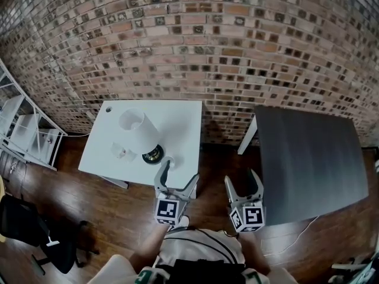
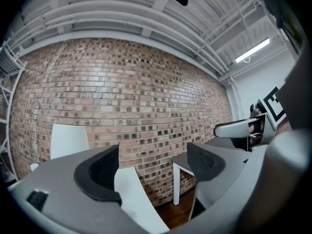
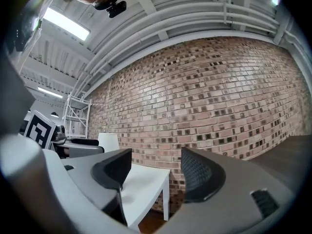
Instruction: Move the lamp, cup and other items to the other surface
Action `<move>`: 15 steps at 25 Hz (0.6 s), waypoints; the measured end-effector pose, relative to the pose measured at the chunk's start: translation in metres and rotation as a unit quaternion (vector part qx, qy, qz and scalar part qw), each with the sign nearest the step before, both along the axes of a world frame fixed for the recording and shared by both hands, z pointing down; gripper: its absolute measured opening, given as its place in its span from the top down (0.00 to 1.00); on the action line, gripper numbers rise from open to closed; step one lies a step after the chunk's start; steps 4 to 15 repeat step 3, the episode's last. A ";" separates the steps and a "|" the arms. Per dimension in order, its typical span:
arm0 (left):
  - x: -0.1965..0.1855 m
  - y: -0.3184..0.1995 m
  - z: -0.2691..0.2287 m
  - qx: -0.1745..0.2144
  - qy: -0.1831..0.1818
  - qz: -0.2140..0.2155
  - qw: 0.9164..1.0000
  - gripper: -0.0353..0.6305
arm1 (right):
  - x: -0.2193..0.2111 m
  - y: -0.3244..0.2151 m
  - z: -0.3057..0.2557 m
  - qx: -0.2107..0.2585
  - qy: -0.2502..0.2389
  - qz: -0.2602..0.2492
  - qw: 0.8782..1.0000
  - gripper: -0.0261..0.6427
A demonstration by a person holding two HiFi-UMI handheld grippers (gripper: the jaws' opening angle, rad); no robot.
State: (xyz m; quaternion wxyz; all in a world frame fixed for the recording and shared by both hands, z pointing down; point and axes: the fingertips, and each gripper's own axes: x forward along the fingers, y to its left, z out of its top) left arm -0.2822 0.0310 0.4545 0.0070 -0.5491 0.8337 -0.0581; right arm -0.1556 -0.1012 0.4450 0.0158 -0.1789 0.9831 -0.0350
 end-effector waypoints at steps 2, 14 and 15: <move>-0.002 0.001 -0.005 0.009 0.014 -0.010 1.000 0.32 | -0.003 0.001 -0.002 0.002 -0.001 -0.003 1.000 0.46; -0.003 0.001 -0.008 0.014 0.023 -0.016 1.000 0.32 | -0.004 0.001 -0.003 0.004 -0.001 -0.004 1.000 0.46; -0.003 0.001 -0.008 0.014 0.023 -0.016 1.000 0.32 | -0.004 0.001 -0.003 0.004 -0.001 -0.004 1.000 0.46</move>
